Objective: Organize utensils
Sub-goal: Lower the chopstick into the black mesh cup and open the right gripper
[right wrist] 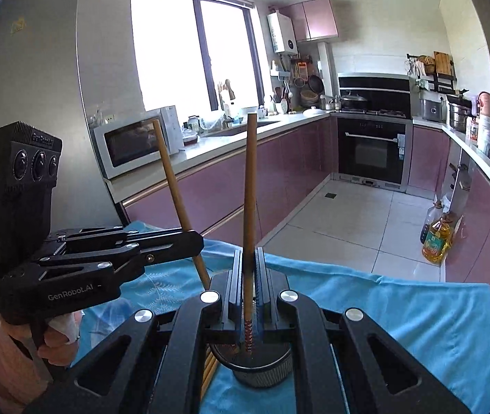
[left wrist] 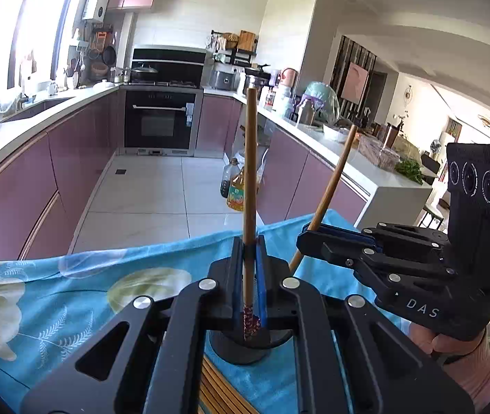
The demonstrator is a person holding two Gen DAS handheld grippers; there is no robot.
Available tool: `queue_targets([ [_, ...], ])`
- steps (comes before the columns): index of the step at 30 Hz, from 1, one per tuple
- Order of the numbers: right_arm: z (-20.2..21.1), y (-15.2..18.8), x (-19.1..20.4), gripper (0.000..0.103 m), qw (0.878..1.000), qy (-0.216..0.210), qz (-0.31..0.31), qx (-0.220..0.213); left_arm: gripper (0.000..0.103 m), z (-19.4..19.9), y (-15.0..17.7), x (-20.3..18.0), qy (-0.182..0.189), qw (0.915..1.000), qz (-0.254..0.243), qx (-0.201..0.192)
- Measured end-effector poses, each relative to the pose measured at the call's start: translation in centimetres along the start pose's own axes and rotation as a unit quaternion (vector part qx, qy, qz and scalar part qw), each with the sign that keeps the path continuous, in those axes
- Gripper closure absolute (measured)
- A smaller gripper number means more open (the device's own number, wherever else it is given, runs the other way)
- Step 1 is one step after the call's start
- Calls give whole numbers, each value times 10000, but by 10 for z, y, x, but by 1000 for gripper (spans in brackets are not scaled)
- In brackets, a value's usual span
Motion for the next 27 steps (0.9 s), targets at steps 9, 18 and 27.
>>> queue_targets([
  [9,-34,21,-9,97,9970,230,-89,727,95,-55,33,13,81,9975,19,701],
  [18,-35,18,-20,89,9971,273,-408,590,82,-68,42,31,-43,9973,135,726],
  [27,-2,27,-5,67,9992,2,-353,173,64,-13,55,39,-503,9984,155,199],
])
Point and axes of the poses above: each gripper's, at about its wrist camera, not at the fingertips, and z roughly against the way its jaws point, x to its left, y to its underside, the point moved 4 cm from there along -z, roughly the way its jaws point, and after that the axes turned 7 degrees about -z, right-handed, at the moved point
